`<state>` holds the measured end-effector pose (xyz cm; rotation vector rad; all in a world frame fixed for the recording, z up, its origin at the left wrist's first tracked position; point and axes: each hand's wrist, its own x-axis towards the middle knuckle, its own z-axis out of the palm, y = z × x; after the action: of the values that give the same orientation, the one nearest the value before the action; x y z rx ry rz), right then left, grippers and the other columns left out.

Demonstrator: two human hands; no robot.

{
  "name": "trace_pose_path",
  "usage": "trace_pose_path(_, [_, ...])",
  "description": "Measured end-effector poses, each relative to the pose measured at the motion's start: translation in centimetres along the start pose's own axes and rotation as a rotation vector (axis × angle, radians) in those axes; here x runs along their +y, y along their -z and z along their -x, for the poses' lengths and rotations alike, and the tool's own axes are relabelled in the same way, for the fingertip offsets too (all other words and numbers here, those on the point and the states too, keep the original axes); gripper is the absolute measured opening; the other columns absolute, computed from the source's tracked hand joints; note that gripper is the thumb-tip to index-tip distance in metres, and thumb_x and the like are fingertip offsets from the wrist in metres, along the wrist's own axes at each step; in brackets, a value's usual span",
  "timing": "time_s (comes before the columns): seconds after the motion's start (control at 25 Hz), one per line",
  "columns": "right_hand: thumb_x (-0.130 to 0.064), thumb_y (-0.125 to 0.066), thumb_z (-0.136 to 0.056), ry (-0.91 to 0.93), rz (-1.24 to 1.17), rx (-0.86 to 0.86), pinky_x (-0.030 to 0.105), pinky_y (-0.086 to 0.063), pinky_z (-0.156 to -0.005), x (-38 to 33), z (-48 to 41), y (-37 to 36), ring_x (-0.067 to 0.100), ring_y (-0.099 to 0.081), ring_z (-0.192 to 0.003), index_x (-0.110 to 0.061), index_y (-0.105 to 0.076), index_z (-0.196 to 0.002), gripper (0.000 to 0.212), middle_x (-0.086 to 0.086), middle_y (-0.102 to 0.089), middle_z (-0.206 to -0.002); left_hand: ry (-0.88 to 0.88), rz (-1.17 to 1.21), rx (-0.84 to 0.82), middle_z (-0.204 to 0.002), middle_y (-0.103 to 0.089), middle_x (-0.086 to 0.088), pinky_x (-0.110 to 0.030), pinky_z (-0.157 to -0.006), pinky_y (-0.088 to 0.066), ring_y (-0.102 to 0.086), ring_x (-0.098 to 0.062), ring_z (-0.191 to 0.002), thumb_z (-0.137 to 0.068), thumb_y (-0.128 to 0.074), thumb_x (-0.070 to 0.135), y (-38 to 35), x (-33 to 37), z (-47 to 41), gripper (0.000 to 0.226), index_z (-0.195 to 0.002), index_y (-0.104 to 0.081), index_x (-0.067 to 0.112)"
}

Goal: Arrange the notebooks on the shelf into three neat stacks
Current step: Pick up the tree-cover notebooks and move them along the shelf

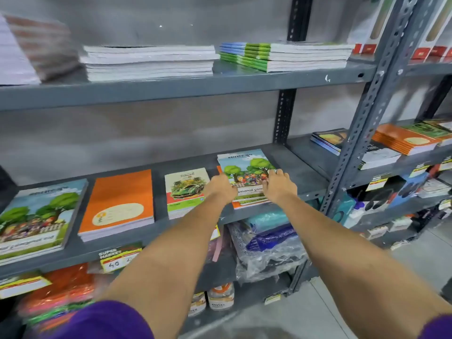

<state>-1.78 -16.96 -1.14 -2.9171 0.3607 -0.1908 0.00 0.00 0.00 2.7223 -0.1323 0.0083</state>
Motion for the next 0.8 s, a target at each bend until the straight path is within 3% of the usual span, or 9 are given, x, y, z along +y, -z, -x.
trace_pose_path(0.2, [-0.048,-0.044,-0.094,-0.134,0.037,-0.126,0.049,-0.039,-0.100,1.6,-2.9,-3.4,0.032,-0.040,-0.131,-0.007,-0.039,-0.139,0.061,0.013,-0.043,-0.143,0.231,0.218,-0.148,-0.123,-0.059,-0.019,-0.038,-0.081,-0.050,-0.060,-0.034,-0.107,-0.087,-0.055,0.019,-4.3,1.5,-3.0,0.042,-0.124,-0.049,-0.002])
trace_pose_path(0.28, [-0.049,-0.045,-0.093,-0.208,-0.006,-0.125,0.050,-0.036,-0.102,2.4,-3.8,-3.9,0.033,-0.038,-0.132,-0.006,-0.038,-0.140,0.063,0.014,-0.042,-0.143,0.330,0.319,-0.094,-0.128,-0.055,-0.019,-0.040,-0.086,-0.048,-0.056,-0.036,-0.113,-0.087,-0.053,0.016,-5.3,1.8,-3.9,0.047,-0.129,-0.041,-0.002])
trace_pose_path(0.4, [-0.046,-0.044,-0.094,-0.237,-0.040,-0.095,0.048,-0.035,-0.103,3.2,-4.9,-3.9,0.034,-0.039,-0.131,-0.005,-0.042,-0.137,0.059,0.015,-0.044,-0.141,0.415,0.340,0.001,-0.128,-0.056,-0.020,-0.042,-0.092,-0.046,-0.055,-0.036,-0.115,-0.092,-0.047,0.021,-5.8,1.9,-4.9,0.041,-0.126,-0.044,-0.001])
trace_pose_path(0.56, [-0.046,-0.047,-0.094,-0.306,-0.217,-0.101,0.045,-0.041,-0.099,3.9,-5.9,-3.8,0.036,-0.049,-0.122,-0.003,-0.053,-0.127,0.055,0.018,-0.048,-0.134,0.377,0.404,0.032,-0.120,-0.059,-0.023,-0.042,-0.082,-0.045,-0.056,-0.040,-0.108,-0.099,-0.037,0.024,-6.0,1.6,-5.6,0.031,-0.120,-0.043,0.001])
trace_pose_path(0.68, [-0.028,-0.048,-0.096,-0.343,-0.412,-0.092,0.040,-0.047,-0.091,3.8,-6.4,-3.7,0.038,-0.056,-0.112,0.004,-0.057,-0.118,0.039,0.024,-0.050,-0.131,0.319,0.498,0.056,-0.110,-0.061,-0.022,-0.039,-0.071,-0.043,-0.058,-0.035,-0.092,-0.100,-0.034,0.023,-5.8,0.4,-5.9,0.026,-0.113,-0.044,0.003])
trace_pose_path(0.8, [-0.015,-0.048,-0.095,-0.379,-0.520,0.011,0.040,-0.047,-0.089,2.7,-6.4,-3.4,0.040,-0.056,-0.113,0.006,-0.057,-0.118,0.033,0.025,-0.052,-0.129,0.297,0.626,0.114,-0.104,-0.062,-0.022,-0.045,-0.073,-0.052,-0.058,-0.034,-0.082,-0.101,-0.035,0.023,-5.3,-0.5,-6.0,0.024,-0.111,-0.046,0.004])
